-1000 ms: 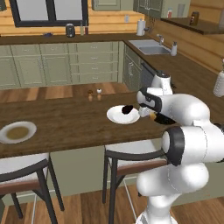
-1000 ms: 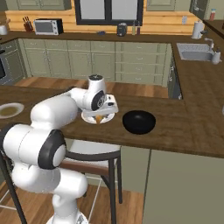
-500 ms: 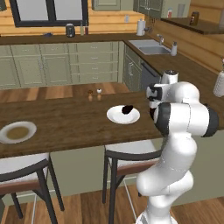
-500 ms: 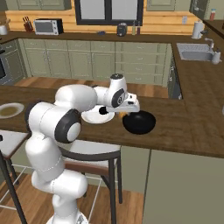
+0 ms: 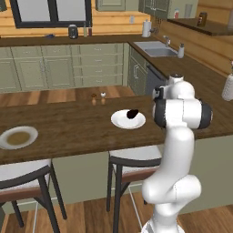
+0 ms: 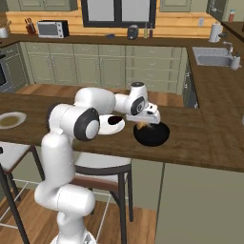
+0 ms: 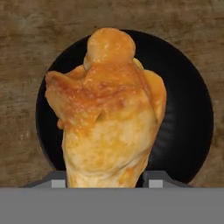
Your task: Pick the chicken drumstick and avocado from their plates and place them in the bowl. Then put the bowl in the fridge.
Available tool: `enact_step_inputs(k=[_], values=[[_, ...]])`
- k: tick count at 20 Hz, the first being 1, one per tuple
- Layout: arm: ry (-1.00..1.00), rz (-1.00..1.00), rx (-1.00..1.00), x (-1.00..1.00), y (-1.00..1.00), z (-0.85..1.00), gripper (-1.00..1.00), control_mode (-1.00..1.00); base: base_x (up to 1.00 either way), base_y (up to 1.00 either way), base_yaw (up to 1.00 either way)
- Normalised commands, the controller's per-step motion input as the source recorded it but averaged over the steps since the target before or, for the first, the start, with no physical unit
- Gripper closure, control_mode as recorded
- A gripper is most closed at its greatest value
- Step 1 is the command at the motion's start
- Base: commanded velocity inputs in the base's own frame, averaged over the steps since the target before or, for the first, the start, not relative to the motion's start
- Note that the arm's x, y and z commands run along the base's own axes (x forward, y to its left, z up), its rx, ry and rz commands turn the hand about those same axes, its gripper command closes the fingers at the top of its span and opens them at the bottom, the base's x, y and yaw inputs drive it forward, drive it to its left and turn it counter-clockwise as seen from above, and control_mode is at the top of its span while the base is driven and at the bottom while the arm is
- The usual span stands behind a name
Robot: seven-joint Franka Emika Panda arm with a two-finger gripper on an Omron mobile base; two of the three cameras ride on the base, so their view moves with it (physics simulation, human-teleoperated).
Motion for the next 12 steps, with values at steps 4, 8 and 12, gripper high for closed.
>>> enact_step_inputs(k=[4,8,12], values=[[0.0,-0.14,0.0,0.06,-0.03,-0.54,1.0,-1.0,0.0,0.0,0.0],[-0.01,-0.09,0.0,0.17,-0.3,-0.21,1.0,-1.0,0.0,0.0,0.0],[0.0,-0.08,0.01,0.27,-0.3,-0.26,1.0,-1.0,0.0,0.0,0.0]])
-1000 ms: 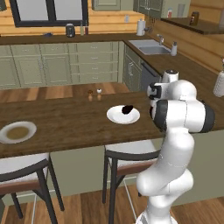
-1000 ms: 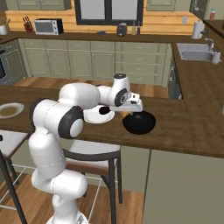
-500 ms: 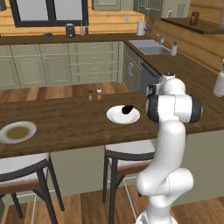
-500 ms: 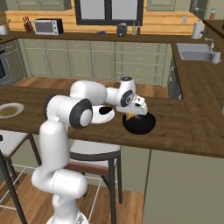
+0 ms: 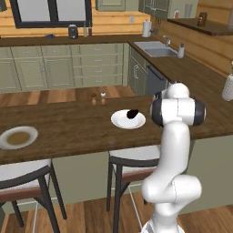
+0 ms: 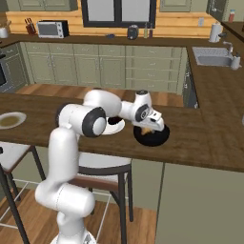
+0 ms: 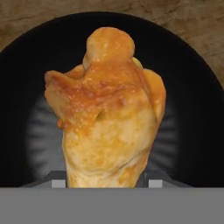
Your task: Pick the chicken drumstick and avocado from their plates and place them in the bowl. Then put the bowl in the fridge.
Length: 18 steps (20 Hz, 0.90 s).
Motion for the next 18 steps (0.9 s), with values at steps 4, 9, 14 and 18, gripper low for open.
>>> enact_step_inputs(k=[4,9,14,18], values=[[0.0,-0.05,0.02,0.29,-0.3,-0.17,1.0,-1.0,0.0,0.0,0.0],[0.0,-0.01,0.03,0.42,-0.06,-0.24,1.0,-1.0,0.0,0.0,0.0],[0.0,-0.03,0.04,0.41,0.0,-0.32,1.0,-1.0,0.0,0.0,0.0],[0.0,-0.03,0.03,0.19,0.0,-0.26,-1.0,-1.0,0.0,0.0,0.0]])
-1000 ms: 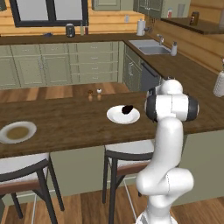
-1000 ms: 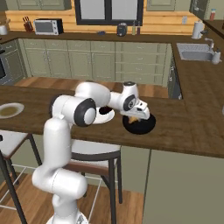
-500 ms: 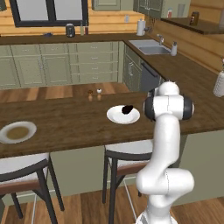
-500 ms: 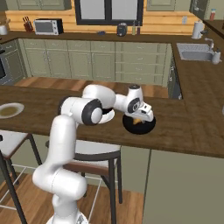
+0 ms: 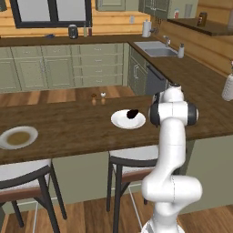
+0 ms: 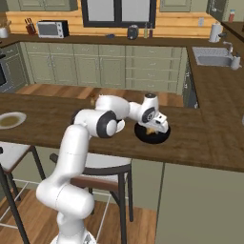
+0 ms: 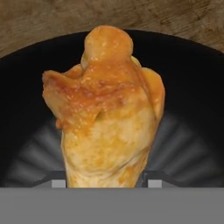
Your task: Pick the chicken drumstick and avocado from their plates and place them in the bowl. Then put the bowl in the fridge.
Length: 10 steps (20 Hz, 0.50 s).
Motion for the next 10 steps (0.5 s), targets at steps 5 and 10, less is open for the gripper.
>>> enact_step_inputs(k=[5,10], values=[[0.0,-0.03,0.0,-0.13,0.01,0.0,-1.0,-1.0,0.0,0.0,0.0],[0.0,-0.06,0.0,-0.14,0.13,0.06,-1.0,-1.0,0.0,0.0,0.0]])
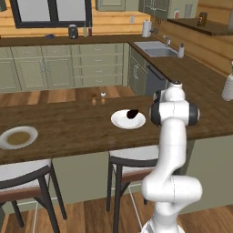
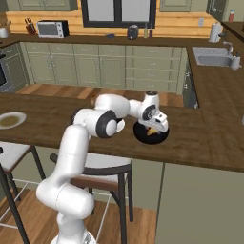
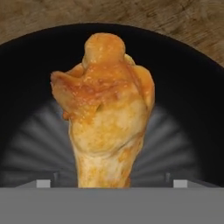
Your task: Pick the chicken drumstick and avocado from their plates and place them in the bowl. Then put the bowl in the fridge.
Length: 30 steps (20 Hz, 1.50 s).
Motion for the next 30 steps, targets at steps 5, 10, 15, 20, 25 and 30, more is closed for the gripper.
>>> enact_step_inputs(k=[5,10,15,20,25,30], values=[[0.01,0.0,0.0,-0.15,0.39,0.6,-1.0,-1.0,0.0,0.0,0.0],[0.0,0.0,0.0,-0.76,0.67,0.77,-1.0,-1.0,0.0,0.0,0.0],[0.0,-0.01,0.0,-0.54,0.96,0.19,-1.0,-1.0,0.0,0.0,0.0],[0.0,-0.15,0.02,-0.02,0.9,0.02,-1.0,-1.0,0.0,0.0,0.0],[0.01,-0.2,0.0,0.35,0.72,0.0,-1.0,-1.0,0.0,0.0,0.0],[0.01,-0.17,0.0,0.47,0.48,0.0,-1.0,-1.0,0.0,0.0,0.0]])
